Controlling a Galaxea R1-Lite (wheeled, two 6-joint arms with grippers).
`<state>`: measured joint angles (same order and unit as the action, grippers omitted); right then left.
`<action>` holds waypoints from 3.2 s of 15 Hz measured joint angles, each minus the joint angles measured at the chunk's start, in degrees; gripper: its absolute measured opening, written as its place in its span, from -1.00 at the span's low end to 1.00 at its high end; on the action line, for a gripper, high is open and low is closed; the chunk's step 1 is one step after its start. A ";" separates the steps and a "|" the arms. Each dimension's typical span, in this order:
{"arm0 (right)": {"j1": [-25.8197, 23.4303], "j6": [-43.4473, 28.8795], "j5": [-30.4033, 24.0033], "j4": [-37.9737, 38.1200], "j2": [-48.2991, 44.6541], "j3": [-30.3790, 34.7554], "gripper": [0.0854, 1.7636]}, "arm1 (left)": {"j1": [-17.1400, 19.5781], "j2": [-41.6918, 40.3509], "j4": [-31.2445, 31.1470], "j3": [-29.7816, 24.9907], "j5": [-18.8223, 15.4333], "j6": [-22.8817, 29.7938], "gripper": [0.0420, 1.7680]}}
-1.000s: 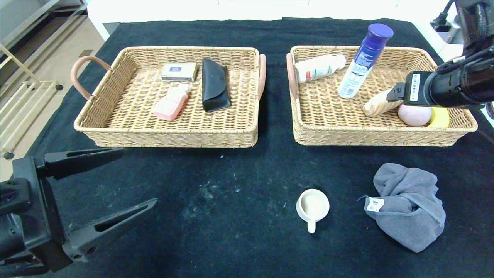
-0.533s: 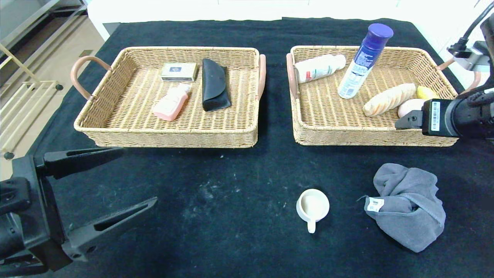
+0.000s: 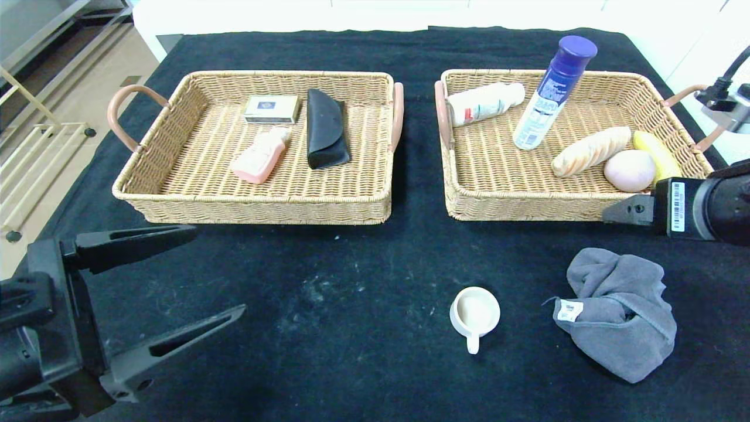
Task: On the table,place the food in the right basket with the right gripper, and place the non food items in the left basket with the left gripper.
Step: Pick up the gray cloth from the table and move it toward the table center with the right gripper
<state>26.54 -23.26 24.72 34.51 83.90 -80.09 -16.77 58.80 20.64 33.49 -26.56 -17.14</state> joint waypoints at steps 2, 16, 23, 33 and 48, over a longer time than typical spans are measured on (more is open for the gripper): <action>1.18 -0.16 0.05 0.00 -0.18 0.93 0.92 | -0.01 0.00 -0.02 0.00 -0.02 0.02 0.94; 2.71 -5.18 0.09 -0.65 0.33 8.62 0.93 | -0.61 -0.11 -0.22 -0.17 0.00 -0.06 0.94; 2.23 -6.62 -1.29 -10.62 2.54 17.51 0.93 | -0.63 -0.15 -0.35 -0.48 0.00 -0.91 0.94; 1.82 -6.64 -1.08 -11.20 5.52 19.21 0.22 | -1.24 -0.34 -0.30 -0.56 0.00 -0.91 0.94; 1.84 -6.62 -1.18 -11.25 5.88 19.32 -0.80 | -1.39 -0.37 -0.61 -0.61 -0.02 -0.94 0.94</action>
<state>28.38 -29.88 23.54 23.26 89.77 -60.77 -18.16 58.43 20.03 32.88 -26.59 -18.08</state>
